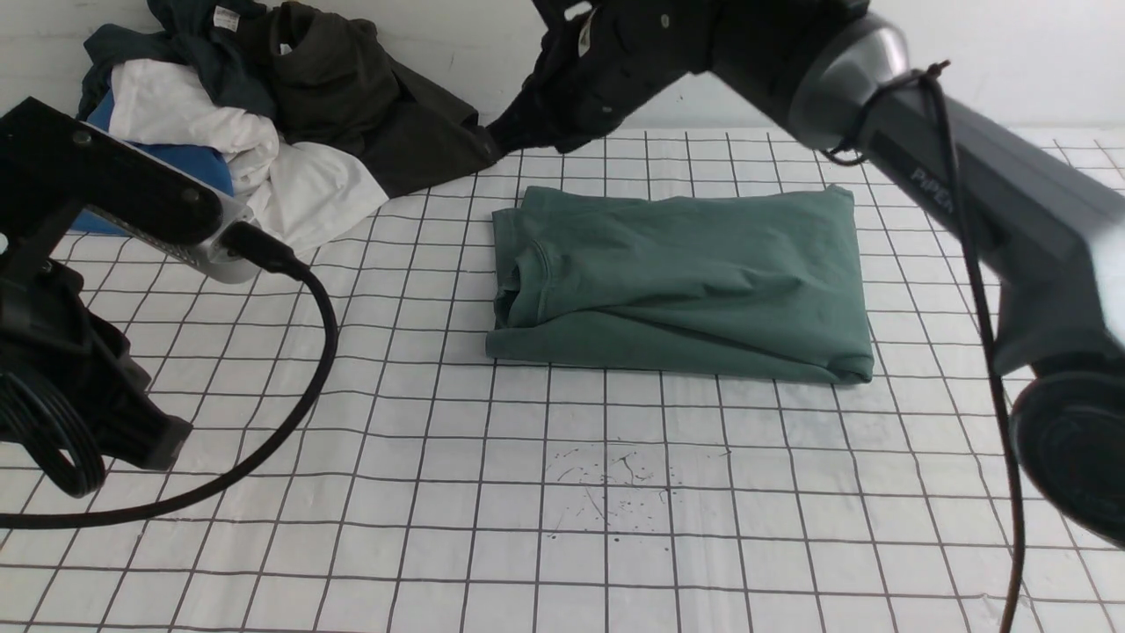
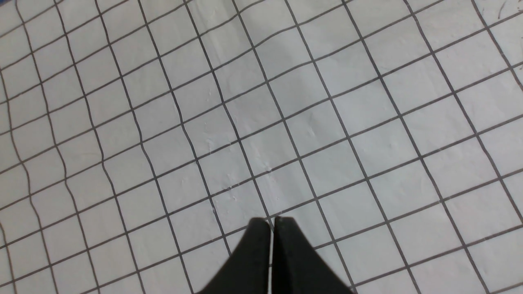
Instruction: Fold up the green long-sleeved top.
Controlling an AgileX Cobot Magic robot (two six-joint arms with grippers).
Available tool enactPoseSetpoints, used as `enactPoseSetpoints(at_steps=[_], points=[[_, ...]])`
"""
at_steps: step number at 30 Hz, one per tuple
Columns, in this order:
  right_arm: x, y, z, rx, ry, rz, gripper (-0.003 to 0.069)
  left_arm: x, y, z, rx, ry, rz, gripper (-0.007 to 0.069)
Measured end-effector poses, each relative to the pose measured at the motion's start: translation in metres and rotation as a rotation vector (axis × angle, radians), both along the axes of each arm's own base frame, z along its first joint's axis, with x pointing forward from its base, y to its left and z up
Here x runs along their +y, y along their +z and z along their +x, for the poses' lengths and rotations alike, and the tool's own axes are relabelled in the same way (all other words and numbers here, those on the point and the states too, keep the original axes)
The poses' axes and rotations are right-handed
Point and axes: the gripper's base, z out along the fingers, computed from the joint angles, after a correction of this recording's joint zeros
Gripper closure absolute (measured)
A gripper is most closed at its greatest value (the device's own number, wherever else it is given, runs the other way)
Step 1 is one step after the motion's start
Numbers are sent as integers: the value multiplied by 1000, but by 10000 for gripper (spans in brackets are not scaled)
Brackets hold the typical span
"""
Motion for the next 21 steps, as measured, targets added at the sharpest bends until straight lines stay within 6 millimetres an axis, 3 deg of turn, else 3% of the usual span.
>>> enactPoseSetpoints(at_steps=[2,6,8,11,15,19,20,21], points=[[-13,-12,3,84,-22,-57,665,0,0,0,2,0,0,631],[-29,-57,16,230,-58,-140,665,0,0,0,5,0,-2,631],[-35,-103,25,338,-65,-169,665,0,0,0,6,0,-4,631],[-31,-121,25,383,-19,-171,665,-1,0,0,4,0,-7,631],[-24,-109,20,351,56,-166,665,-1,0,0,-1,-1,-9,631],[-26,-61,11,267,80,-127,665,1,4,-4,-26,-2,-19,631],[-32,-29,2,228,86,-113,665,3,10,-10,-60,-3,-27,631],[-37,-14,-3,212,88,-108,665,4,15,-14,-90,-4,-36,631]])
